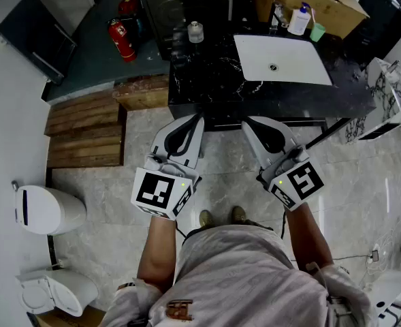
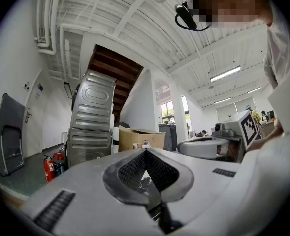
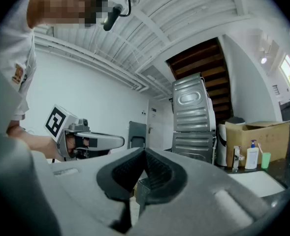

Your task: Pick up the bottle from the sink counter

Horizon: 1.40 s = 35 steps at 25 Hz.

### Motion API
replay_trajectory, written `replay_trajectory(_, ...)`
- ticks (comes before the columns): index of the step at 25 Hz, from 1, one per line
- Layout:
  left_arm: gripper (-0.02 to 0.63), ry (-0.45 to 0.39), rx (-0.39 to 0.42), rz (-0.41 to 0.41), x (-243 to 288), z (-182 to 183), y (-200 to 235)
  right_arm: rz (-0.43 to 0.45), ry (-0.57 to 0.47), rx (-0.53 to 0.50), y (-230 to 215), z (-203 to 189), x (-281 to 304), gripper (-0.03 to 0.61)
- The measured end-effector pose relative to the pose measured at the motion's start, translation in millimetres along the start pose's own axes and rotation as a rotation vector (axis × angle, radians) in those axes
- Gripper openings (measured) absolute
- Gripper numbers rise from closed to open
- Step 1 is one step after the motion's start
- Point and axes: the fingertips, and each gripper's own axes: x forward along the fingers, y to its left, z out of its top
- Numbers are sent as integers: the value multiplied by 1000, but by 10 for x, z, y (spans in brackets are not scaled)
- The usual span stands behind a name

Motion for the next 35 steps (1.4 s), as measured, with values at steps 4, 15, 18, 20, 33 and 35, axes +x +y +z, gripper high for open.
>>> replay_trajectory(4,1,-5,0,-6,-2,24,29,-4,-3,6,6,7,34,0)
replay_trajectory(15,2,-20,-11,-17,-94,33,299,-32,14,-2,65,-35,250,1)
replay_trajectory(18,1,-24,-7,-29,-130,-1,434,-43,18,-2,116,-47,373,1)
replay_trajectory(20,1,-27,-5,-38,-156,-6,530,-52,20,-4,156,-56,458,1)
replay_trajectory(33,1,-31,6,-72,-64,0,1022,-90,35,-14,169,-134,901,1)
replay_trajectory(35,0,-28,13,-72,5,-37,1087,-91,33,-16,93,-149,976,2)
